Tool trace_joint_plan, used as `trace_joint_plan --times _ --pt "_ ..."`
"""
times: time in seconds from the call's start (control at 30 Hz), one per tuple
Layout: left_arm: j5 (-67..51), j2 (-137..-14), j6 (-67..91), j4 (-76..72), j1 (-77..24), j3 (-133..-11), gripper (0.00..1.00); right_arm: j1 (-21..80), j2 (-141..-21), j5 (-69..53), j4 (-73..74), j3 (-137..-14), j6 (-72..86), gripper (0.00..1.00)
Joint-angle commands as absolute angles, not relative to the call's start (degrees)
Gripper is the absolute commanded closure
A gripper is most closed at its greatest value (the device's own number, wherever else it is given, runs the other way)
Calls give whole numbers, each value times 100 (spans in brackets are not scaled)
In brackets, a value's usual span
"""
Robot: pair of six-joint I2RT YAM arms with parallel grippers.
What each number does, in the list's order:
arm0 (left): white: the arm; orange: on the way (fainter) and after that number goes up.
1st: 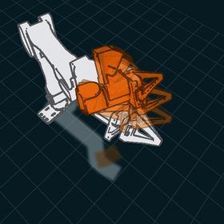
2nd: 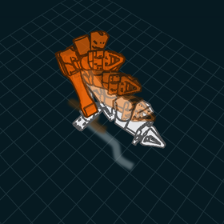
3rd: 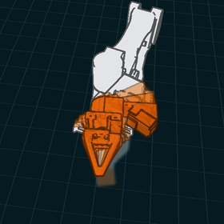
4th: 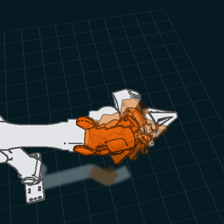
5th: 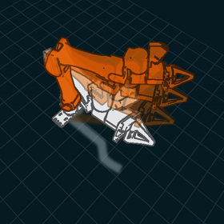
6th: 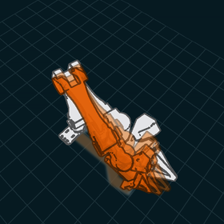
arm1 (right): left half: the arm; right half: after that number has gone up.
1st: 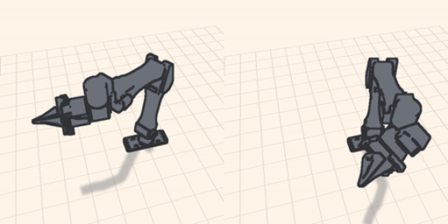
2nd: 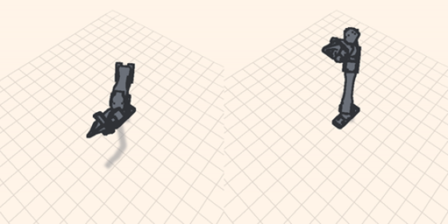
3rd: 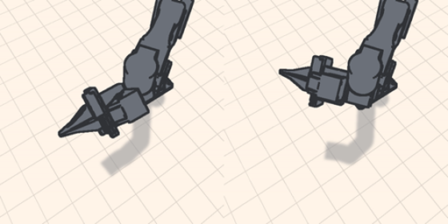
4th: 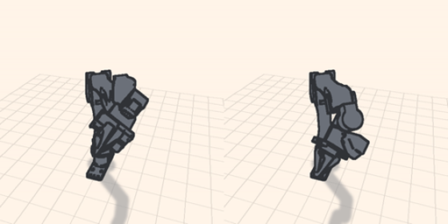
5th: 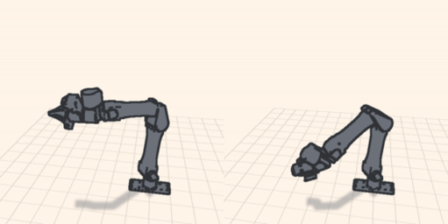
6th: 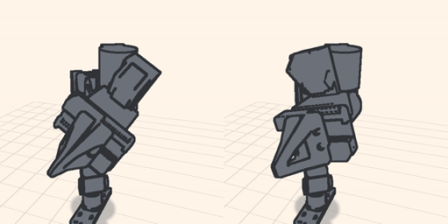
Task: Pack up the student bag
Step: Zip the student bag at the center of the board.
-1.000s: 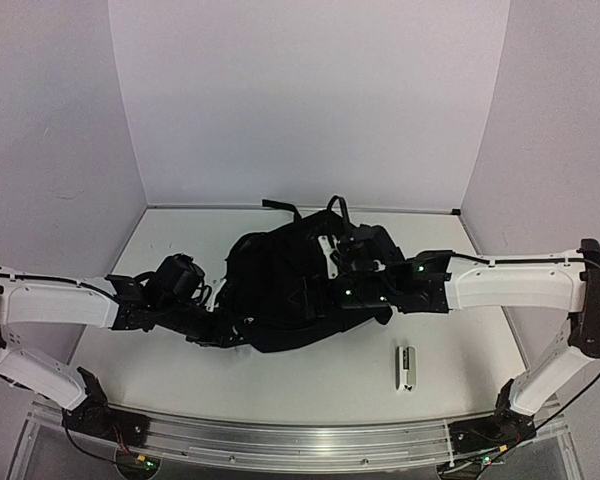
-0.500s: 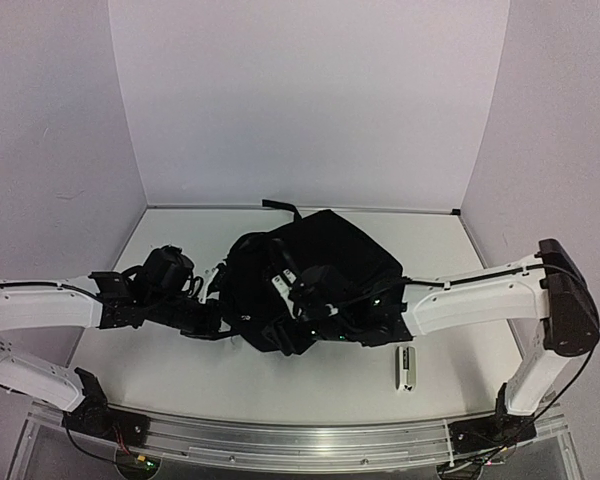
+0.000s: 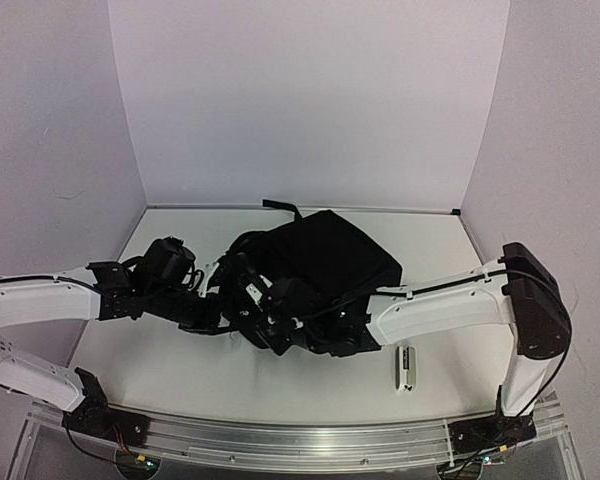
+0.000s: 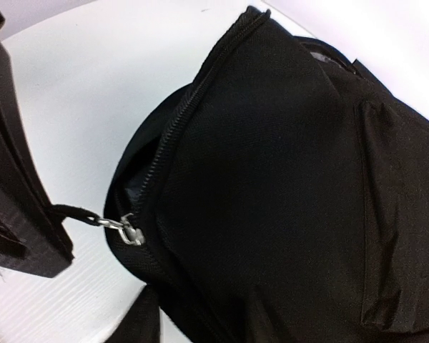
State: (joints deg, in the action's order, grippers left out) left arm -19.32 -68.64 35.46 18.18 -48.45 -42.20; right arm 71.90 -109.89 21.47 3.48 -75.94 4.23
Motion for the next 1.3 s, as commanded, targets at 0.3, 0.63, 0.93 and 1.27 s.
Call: trace_joint_plan --times 0.3,0.63,0.93,1.27 --pt "-1174 -7145 3322 3080 -4494 -5463 100 7202 -10652 2701 56 -7065 464 100" --pt "-789 -7263 3087 3622 -3501 -5896 100 7232 -9865 2556 486 -6326 1090 100" --pt "-1214 -7340 2395 3420 -3269 -6062 100 7327 -9570 2207 858 -6067 1460 100" --pt "-755 -7829 1944 3557 -2184 -6526 100 7365 -8961 1972 1269 -5570 2086 100"
